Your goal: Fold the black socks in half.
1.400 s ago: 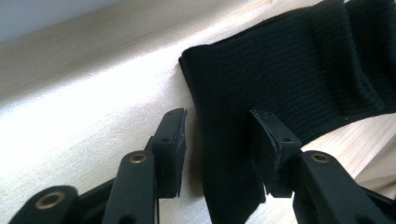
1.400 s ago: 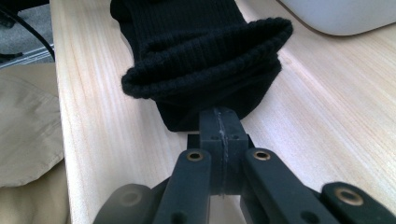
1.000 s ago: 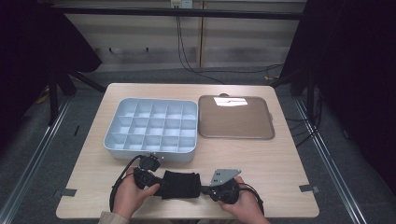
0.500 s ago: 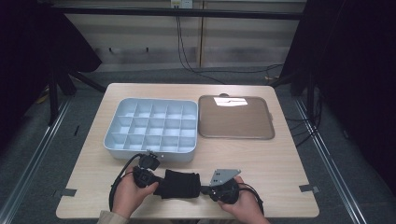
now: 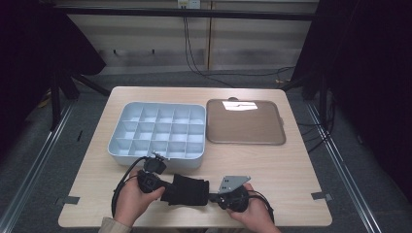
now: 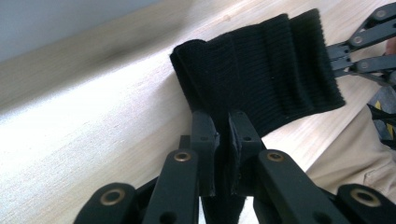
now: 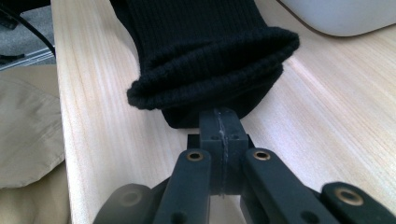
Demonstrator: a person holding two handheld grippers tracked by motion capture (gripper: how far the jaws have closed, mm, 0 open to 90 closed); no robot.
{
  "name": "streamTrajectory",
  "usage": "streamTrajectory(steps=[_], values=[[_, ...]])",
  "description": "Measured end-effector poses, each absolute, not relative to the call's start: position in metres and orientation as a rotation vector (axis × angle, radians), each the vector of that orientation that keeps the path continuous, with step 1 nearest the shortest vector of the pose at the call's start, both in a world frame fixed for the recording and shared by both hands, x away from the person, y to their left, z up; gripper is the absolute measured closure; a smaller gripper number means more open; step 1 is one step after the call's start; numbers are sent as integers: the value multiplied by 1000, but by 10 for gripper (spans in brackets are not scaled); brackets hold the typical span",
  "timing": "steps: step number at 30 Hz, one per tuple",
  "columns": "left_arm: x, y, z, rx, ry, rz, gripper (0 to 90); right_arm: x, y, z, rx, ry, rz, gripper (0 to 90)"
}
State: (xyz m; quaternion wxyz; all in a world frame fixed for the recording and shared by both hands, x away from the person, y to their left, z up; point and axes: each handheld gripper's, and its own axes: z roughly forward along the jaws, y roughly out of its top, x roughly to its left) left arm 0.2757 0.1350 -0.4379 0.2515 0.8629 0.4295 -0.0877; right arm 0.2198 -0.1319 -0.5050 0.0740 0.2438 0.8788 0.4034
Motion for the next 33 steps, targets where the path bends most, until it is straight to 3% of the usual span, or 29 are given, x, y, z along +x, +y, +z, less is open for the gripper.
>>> streamTrajectory(steps=[33], values=[[275, 111, -420, 2409, 1100, -219, 818, 220, -130, -505, 730, 2640, 1217, 900]])
